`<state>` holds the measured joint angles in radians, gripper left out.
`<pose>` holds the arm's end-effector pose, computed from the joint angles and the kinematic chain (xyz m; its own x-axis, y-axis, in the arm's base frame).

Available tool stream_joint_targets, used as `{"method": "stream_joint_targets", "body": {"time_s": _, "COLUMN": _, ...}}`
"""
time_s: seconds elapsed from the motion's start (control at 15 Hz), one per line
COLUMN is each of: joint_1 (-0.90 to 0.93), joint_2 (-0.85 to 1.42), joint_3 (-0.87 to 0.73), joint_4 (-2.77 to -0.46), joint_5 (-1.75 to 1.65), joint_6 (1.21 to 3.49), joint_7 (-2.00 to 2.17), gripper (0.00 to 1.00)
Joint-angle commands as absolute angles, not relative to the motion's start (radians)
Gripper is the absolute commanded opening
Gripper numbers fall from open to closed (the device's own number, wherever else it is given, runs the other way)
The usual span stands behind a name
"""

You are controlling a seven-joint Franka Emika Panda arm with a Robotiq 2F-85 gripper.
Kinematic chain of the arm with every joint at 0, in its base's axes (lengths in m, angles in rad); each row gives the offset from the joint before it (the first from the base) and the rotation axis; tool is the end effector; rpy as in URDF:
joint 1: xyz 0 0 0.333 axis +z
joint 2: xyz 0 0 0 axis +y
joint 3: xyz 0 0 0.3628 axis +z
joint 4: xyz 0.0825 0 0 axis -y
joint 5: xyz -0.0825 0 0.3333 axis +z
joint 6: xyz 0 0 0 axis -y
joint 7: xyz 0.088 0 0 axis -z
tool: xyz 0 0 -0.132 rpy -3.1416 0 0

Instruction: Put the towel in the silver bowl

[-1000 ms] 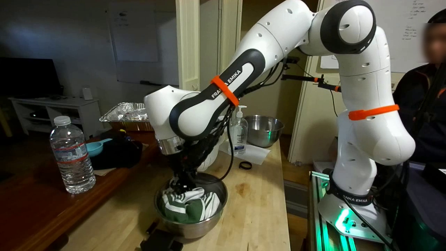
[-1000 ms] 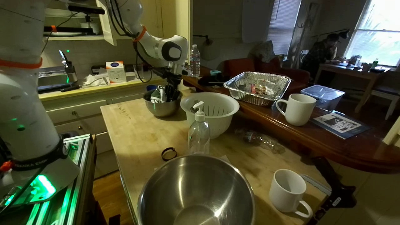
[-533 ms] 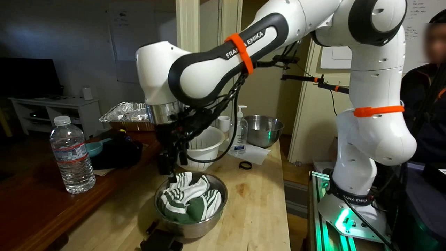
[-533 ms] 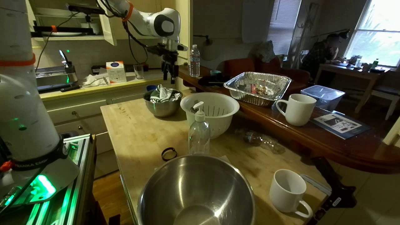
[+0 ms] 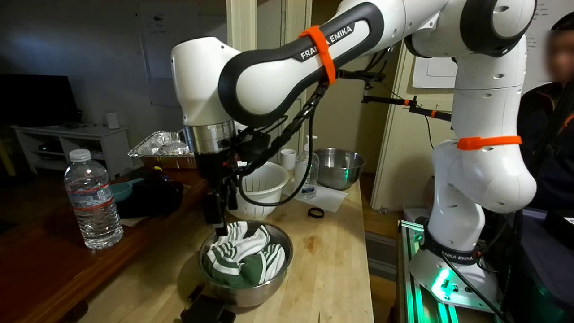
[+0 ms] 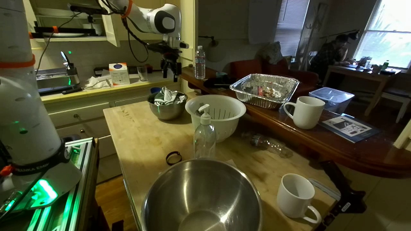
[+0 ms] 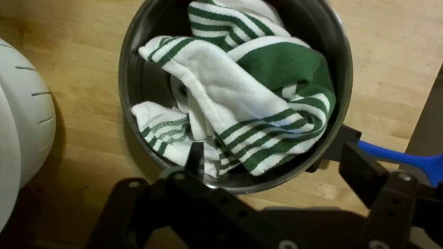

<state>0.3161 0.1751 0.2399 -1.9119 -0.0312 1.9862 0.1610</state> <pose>0.4710 0.2818 0.4455 0.9139 0.3943 -0.0963 0.3963 -0.9181 0.0013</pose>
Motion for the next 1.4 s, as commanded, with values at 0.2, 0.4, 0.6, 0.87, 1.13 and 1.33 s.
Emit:
{"method": "stream_joint_targets", "body": {"time_s": 0.2, "joint_1": 0.309, "joint_2": 0.221, "joint_3": 0.260, "joint_4": -1.911, "joint_5": 0.003, "joint_6": 1.977, "joint_7": 0.050, "gripper": 1.00}}
{"method": "stream_joint_targets", "body": {"time_s": 0.4, "joint_1": 0.311, "joint_2": 0.258, "joint_3": 0.251, "joint_4": -1.916, "joint_5": -0.015, "joint_6": 1.975, "joint_7": 0.082, "gripper": 1.00}}
{"method": "stream_joint_targets", "body": {"time_s": 0.6, "joint_1": 0.313, "joint_2": 0.258, "joint_3": 0.250, "joint_4": -1.915, "joint_5": -0.018, "joint_6": 1.982, "joint_7": 0.085, "gripper": 1.00}}
{"method": "stream_joint_targets", "body": {"time_s": 0.87, "joint_1": 0.316, "joint_2": 0.293, "joint_3": 0.244, "joint_4": -1.892, "joint_5": -0.032, "joint_6": 1.950, "joint_7": 0.097, "gripper": 1.00}}
{"method": "stream_joint_targets", "body": {"time_s": 1.13, "joint_1": 0.319, "joint_2": 0.380, "joint_3": 0.241, "joint_4": -1.870, "joint_5": -0.035, "joint_6": 1.979, "joint_7": 0.090, "gripper": 1.00}}
{"method": "stream_joint_targets", "body": {"time_s": 1.33, "joint_1": 0.337, "joint_2": 0.456, "joint_3": 0.230, "joint_4": -1.838, "joint_5": -0.072, "joint_6": 1.991, "joint_7": 0.114, "gripper": 1.00}}
